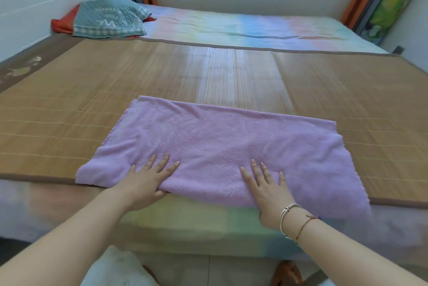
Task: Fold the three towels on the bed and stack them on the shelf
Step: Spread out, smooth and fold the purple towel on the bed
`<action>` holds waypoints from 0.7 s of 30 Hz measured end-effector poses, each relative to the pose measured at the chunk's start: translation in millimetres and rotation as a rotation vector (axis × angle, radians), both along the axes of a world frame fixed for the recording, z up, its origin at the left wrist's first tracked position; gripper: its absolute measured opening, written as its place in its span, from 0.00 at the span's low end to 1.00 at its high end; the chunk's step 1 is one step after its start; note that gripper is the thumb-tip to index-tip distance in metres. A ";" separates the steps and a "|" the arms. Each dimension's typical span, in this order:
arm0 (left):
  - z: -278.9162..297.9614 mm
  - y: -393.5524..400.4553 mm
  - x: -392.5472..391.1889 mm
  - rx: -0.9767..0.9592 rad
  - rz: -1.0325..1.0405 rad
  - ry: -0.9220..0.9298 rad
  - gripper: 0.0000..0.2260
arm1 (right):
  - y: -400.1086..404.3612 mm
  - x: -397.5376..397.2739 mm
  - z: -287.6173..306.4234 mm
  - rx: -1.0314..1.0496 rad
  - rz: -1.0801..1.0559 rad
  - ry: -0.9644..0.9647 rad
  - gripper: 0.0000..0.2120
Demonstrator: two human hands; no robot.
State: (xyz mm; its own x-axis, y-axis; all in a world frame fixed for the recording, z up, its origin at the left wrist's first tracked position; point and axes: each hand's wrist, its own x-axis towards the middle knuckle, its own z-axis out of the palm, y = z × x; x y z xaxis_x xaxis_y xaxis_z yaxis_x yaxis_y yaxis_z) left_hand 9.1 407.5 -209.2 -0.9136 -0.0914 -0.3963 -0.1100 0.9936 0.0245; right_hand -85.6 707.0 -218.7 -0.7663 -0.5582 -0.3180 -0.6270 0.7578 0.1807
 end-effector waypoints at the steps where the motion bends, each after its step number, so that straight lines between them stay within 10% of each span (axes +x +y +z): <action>1: 2.8 -0.4 -0.5 -0.008 0.008 -0.019 0.33 | 0.3 1.0 0.8 0.012 -0.008 0.007 0.52; 10: 28.8 -3.5 -3.4 0.128 0.231 0.017 0.37 | 2.2 3.5 27.9 -0.209 -0.124 -0.037 0.35; 15: 41.0 -6.9 7.4 0.174 0.258 0.230 0.09 | 11.2 -3.0 59.0 -0.322 -0.232 0.103 0.06; 21: 53.5 -22.6 27.5 0.042 0.228 0.104 0.06 | 19.3 -15.7 66.4 -0.377 -0.153 -0.051 0.03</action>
State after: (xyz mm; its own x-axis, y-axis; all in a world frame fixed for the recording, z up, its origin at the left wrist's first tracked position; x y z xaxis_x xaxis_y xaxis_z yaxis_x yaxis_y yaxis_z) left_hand 36.6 384.9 -155.8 -0.9074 -0.2851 -0.3089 -0.3257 0.9413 0.0881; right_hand -101.3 726.2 -152.2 -0.8383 -0.5235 -0.1525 -0.5026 0.8503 -0.1563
